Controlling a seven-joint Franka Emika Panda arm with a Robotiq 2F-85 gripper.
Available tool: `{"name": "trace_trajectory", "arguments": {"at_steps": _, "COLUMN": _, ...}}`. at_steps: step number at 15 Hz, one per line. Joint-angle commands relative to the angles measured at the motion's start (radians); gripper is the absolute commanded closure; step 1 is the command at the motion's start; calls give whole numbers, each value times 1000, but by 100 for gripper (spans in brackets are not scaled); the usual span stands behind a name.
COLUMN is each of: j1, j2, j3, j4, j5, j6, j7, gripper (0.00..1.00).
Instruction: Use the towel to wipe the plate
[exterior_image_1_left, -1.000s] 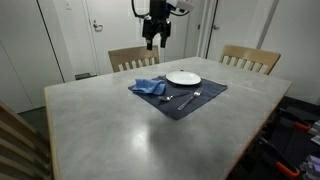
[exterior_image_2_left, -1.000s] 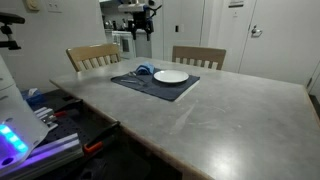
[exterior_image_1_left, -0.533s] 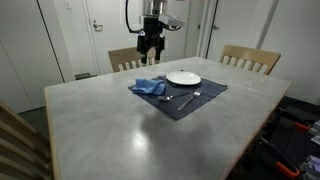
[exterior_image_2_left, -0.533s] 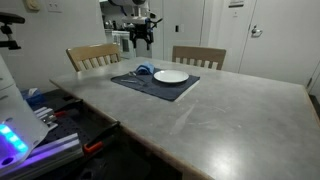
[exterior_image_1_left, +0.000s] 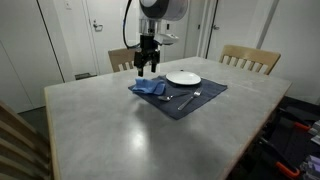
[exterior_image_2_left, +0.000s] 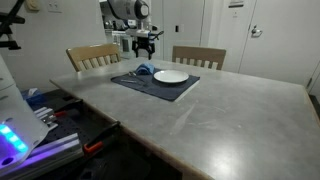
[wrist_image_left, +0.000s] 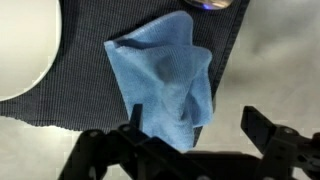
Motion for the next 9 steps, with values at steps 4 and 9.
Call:
{"name": "trace_trajectory", "arguments": {"at_steps": 4, "j1": -4, "j2": 109, "j3": 1, "j4": 89, "j5": 6, "j6": -11, "j7": -30, "gripper": 0}}
{"name": "trace_trajectory", "arguments": {"at_steps": 9, "j1": -6, "j2": 136, "j3": -2, "j4": 116, "j5": 4, "j6": -21, "j7": -28, "gripper": 28}}
